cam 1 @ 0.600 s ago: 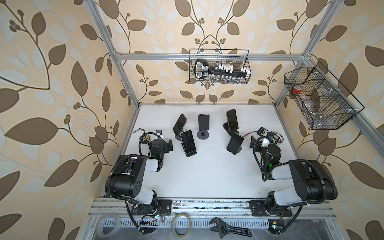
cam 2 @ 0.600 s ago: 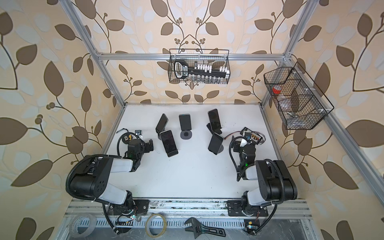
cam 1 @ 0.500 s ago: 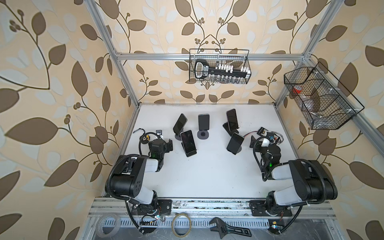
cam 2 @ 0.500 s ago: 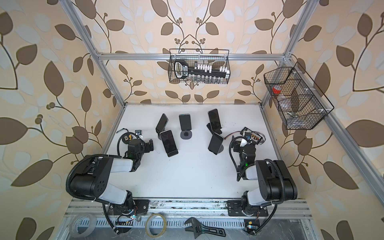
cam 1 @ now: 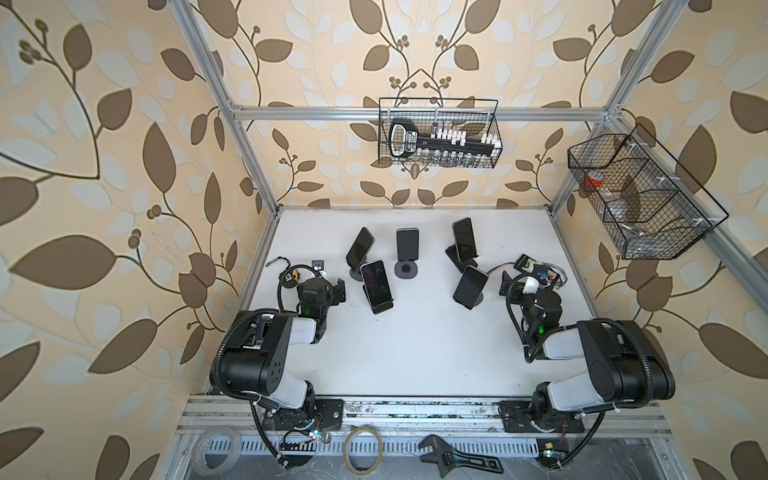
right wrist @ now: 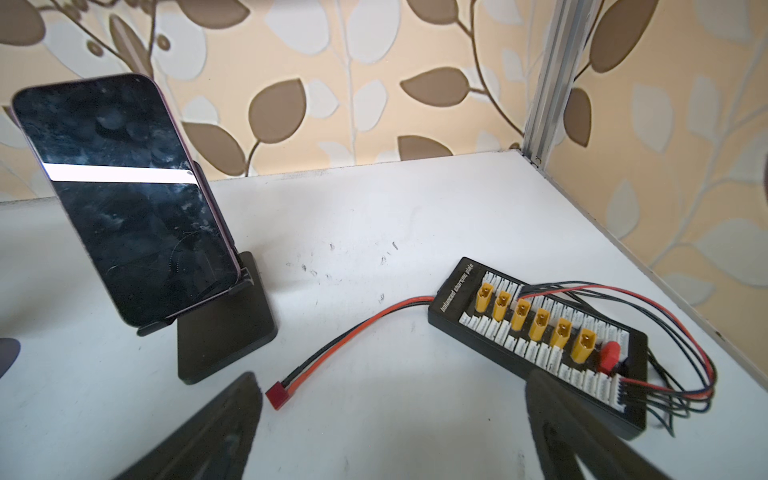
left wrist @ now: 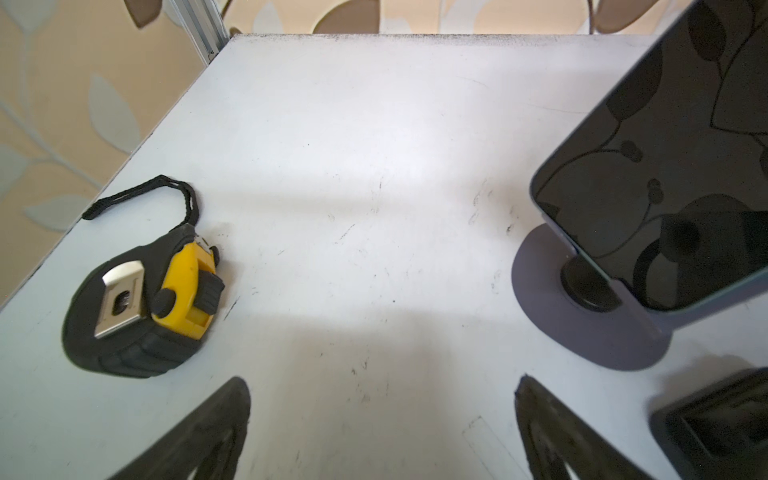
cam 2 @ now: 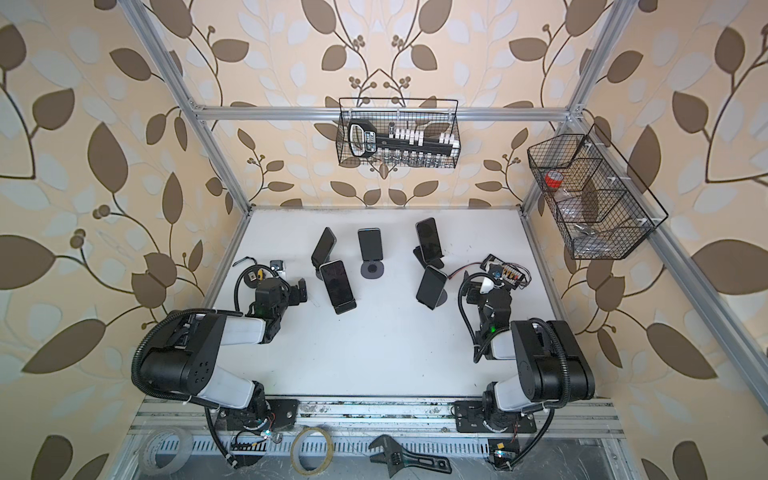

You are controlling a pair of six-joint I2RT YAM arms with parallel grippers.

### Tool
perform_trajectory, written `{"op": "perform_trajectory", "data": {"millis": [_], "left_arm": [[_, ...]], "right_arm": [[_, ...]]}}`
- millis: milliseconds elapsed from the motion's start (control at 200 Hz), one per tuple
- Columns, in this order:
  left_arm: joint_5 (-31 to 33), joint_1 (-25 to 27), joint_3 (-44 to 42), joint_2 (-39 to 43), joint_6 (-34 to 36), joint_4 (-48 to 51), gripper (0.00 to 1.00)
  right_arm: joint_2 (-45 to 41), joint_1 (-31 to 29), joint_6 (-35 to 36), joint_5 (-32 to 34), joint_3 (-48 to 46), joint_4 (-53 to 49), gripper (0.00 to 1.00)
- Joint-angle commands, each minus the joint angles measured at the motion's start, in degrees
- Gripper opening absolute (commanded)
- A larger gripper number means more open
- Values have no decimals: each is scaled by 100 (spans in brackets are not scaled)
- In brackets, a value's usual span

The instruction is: Remove the phone from the phone stand

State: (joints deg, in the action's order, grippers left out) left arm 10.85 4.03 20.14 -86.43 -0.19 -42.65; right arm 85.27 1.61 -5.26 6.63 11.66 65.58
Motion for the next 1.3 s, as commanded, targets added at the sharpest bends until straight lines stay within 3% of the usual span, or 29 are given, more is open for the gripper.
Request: {"op": "perform_trajectory", "data": {"millis": [0,385,540,715,945,1295], "left_arm": [[-56,-56,149,48,-52,-94,99],[-121,-87,175,48,-61,-50,99],[-130,-77,192,150,-33,65,99],[174,-78,405,831,-154,879,99],[430,-75,335,1586,-321,1243,99],[186,-77,741,2294,-709,2054,99]], "right_arm": [[33,-27,42,12,99,42,100],[18,-21,42,5,82,65,100],[-228,-22,-114,382,-16,54,100],[-726,-26,-134,557,-19,-400,99],[-1161,-27,-167,686,123,-998,99],[-1800,-23,-240,667,470,-1961,99]]}}
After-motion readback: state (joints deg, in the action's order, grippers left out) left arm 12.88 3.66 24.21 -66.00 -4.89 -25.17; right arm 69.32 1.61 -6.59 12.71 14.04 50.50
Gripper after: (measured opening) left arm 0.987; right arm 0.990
